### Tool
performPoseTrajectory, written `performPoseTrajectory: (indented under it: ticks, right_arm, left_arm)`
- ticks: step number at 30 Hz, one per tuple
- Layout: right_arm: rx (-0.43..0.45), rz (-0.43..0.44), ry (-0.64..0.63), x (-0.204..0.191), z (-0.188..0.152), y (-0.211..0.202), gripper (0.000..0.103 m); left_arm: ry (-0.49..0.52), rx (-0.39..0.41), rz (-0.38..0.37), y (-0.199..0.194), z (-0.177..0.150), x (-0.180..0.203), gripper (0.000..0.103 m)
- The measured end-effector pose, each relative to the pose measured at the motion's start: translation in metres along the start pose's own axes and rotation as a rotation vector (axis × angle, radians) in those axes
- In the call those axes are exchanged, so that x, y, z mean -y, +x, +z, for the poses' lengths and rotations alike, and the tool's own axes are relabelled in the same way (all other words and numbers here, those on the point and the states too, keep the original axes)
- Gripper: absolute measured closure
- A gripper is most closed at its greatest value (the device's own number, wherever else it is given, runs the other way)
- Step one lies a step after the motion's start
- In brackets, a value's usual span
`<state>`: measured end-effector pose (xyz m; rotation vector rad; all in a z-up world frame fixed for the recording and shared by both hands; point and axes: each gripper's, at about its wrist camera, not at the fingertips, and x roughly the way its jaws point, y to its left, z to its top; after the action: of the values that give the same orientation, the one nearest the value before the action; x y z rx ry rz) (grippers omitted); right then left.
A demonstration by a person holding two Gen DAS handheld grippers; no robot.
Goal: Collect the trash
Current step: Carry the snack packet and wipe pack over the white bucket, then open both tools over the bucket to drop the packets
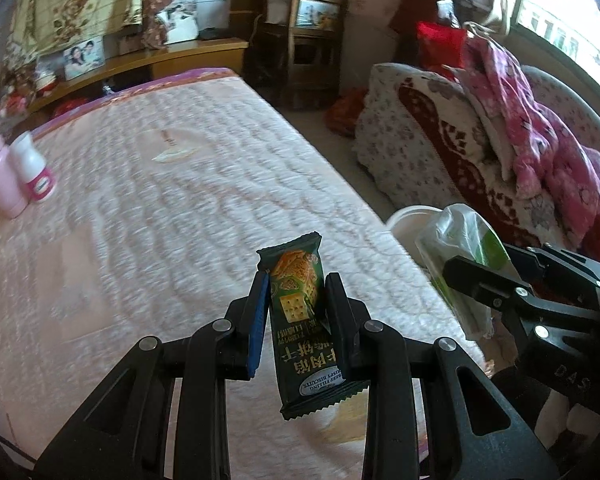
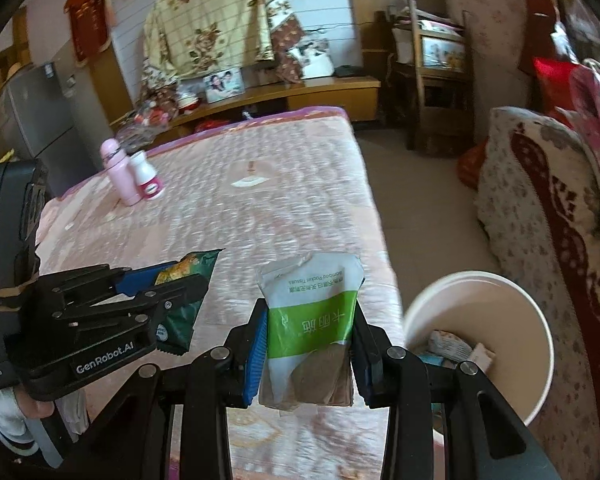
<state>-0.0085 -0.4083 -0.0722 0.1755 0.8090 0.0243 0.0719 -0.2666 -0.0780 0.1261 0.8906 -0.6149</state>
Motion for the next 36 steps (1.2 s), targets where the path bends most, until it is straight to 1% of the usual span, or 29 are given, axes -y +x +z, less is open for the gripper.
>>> performPoseTrajectory:
  ticks: [10,16,24,26,28,29,30,31,32,33,36]
  right_arm:
    - [-0.005,-0.07,0.064,0.053,-0.005,-0.015,0.067]
    - [-0.012,-0.111,0.113,0.087,-0.012,-0.019,0.067]
    - [-0.044,-0.152,0.19,0.13,-0.025,-0.01,0.067]
    - [-0.047,-0.162,0.211,0.139,-0.027,-0.006,0.058]
    - [-0.048,-0.184,0.225,0.147,-0.03,-0.003,0.054]
    - [-0.048,-0.187,0.234,0.151,-0.032,-0.002,0.052]
    - [-0.048,-0.189,0.244,0.154,-0.033,-0.002,0.051]
    - [-0.05,-0.192,0.255,0.159,-0.034,-0.002,0.047]
    - [-0.051,-0.193,0.265,0.163,-0.036,-0.002,0.045]
    - [-0.052,-0.194,0.27,0.165,-0.037,-0.002,0.045]
    - [-0.055,-0.192,0.279,0.169,-0.043,-0.003,0.045]
  left_arm:
    - [0.044,-0.013,-0.079,0.019,0.017,0.052,0.077]
    - [0.076,-0.035,-0.124,0.036,0.025,0.084,0.077]
    - [0.099,-0.082,-0.19,0.067,0.03,0.117,0.077]
    - [0.098,-0.093,-0.206,0.075,0.03,0.123,0.076]
    - [0.094,-0.099,-0.213,0.081,0.03,0.126,0.076]
    - [0.088,-0.1,-0.223,0.085,0.031,0.127,0.073]
    - [0.083,-0.102,-0.231,0.087,0.031,0.128,0.068]
    - [0.077,-0.105,-0.239,0.089,0.031,0.128,0.064]
    - [0.071,-0.11,-0.248,0.092,0.031,0.128,0.056]
    - [0.065,-0.112,-0.255,0.093,0.031,0.128,0.051]
    - [0.057,-0.116,-0.262,0.095,0.032,0.129,0.05]
